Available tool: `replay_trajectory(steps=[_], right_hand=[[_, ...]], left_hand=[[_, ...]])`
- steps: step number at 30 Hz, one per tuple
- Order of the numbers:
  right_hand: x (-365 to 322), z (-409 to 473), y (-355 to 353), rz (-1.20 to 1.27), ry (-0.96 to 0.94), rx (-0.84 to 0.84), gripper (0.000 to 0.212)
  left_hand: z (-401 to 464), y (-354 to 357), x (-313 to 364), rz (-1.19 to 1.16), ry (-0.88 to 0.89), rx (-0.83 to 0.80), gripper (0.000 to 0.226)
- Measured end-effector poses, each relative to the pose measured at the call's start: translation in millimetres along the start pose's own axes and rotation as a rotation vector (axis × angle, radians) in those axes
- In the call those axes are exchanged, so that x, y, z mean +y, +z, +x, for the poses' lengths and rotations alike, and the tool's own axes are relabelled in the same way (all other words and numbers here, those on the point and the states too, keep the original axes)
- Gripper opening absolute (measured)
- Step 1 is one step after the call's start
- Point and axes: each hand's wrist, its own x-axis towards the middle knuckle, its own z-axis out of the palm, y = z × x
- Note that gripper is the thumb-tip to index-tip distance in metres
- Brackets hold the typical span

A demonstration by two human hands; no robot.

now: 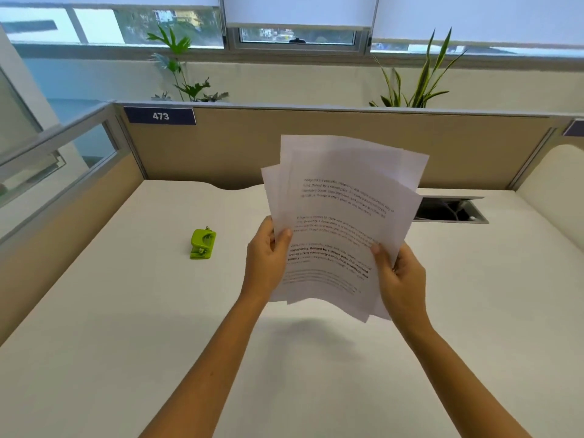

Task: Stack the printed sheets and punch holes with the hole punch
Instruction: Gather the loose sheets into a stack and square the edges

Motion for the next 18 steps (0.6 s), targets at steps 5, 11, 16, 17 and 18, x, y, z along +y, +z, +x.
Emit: replay_trajectory(steps=[5, 11, 16, 17, 18], right_hand=[[21, -18, 0, 0.135, 0.101, 0.026, 0.02], [48, -33, 6, 0.112, 0.276, -0.015, 0.024], [38, -25, 7, 0.14, 0.207, -0.025, 0.026], [39, -25, 7, 0.152, 0.213, -0.025, 0.024], [43, -26, 7, 0.152, 0.231, -0.026, 0.024]], left_hand=[[-16, 6, -22, -0.086, -0.034, -0.046, 0.021], [-30, 14, -49, -0.046, -0.127, -0.065, 0.013], [-20, 11, -40, -0.085, -0.102, -0.055, 0.013], [-19, 10, -40, -0.085, -0.106, -0.054, 0.013], [-20, 11, -42, -0.08, -0.116, -0.058, 0.013]])
